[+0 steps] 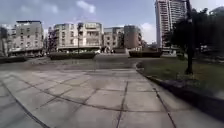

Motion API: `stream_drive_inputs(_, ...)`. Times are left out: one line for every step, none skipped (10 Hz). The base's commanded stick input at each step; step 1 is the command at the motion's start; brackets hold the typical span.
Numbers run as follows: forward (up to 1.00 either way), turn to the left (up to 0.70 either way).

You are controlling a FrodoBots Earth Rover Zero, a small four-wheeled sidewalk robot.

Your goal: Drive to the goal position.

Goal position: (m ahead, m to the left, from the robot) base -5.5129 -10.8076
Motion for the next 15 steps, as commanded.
stream_drive_inputs(0.70,0.35)
stream_drive_inputs(0.70,0.30)
stream_drive_inputs(0.70,0.15)
stream_drive_inputs(0.70,0.07)
stream_drive_inputs(0.70,0.00)
stream_drive_inputs(0.70,0.00)
stream_drive_inputs(0.70,0.00)
stream_drive_inputs(0.70,0.00)
stream_drive_inputs(0.70,0.00)
stream_drive_inputs(0.70,0.00)
stream_drive_inputs(0.70,0.00)
stream_drive_inputs(0.70,0.00)
stream_drive_inputs(0.70,0.00)
stream_drive_inputs(0.70,0.00)
stream_drive_inputs(0.70,0.00)
